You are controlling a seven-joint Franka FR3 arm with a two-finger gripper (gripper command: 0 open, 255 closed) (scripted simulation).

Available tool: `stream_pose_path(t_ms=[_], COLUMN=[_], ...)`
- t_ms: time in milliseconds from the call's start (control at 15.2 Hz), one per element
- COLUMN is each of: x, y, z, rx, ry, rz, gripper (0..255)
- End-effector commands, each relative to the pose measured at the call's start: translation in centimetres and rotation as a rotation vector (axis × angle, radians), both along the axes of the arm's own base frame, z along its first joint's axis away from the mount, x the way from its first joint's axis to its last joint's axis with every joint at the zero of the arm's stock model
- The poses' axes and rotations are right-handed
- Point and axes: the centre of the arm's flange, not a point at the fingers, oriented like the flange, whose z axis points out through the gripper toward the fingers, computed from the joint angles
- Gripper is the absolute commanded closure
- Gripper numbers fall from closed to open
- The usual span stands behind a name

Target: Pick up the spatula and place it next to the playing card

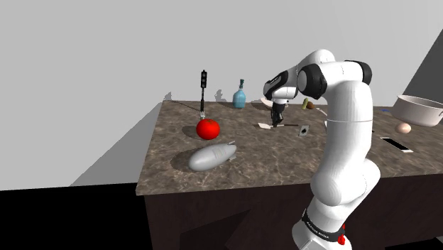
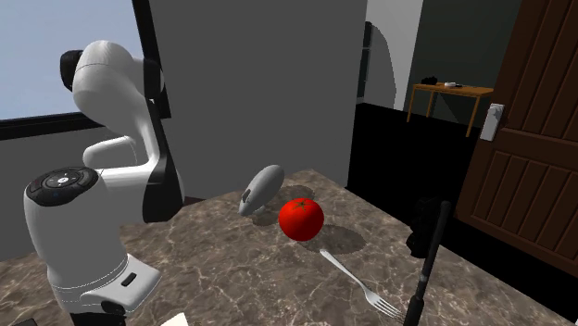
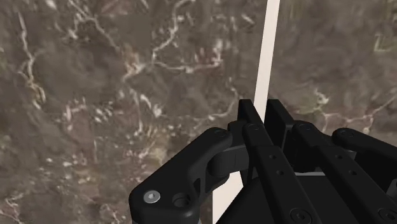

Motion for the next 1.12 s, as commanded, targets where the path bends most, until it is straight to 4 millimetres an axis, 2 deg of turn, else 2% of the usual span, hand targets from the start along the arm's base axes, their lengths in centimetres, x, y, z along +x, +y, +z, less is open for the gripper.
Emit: stream_pose_path(t_ms=[0, 264, 330, 660, 924, 1056], x=[0.0, 0.0, 0.0, 0.0, 0.2, 0.2], y=[0.0, 0.0, 0.0, 0.0, 0.2, 0.2], z=[-0.1, -0.1, -0.1, -0.1, 4.9, 4.9], rx=[0.000, 0.000, 0.000, 0.000, 0.000, 0.000], ry=[0.000, 0.000, 0.000, 0.000, 0.000, 0.000], rz=[0.000, 0.000, 0.000, 0.000, 0.000, 0.000], gripper=[255, 255, 0, 0, 0, 0])
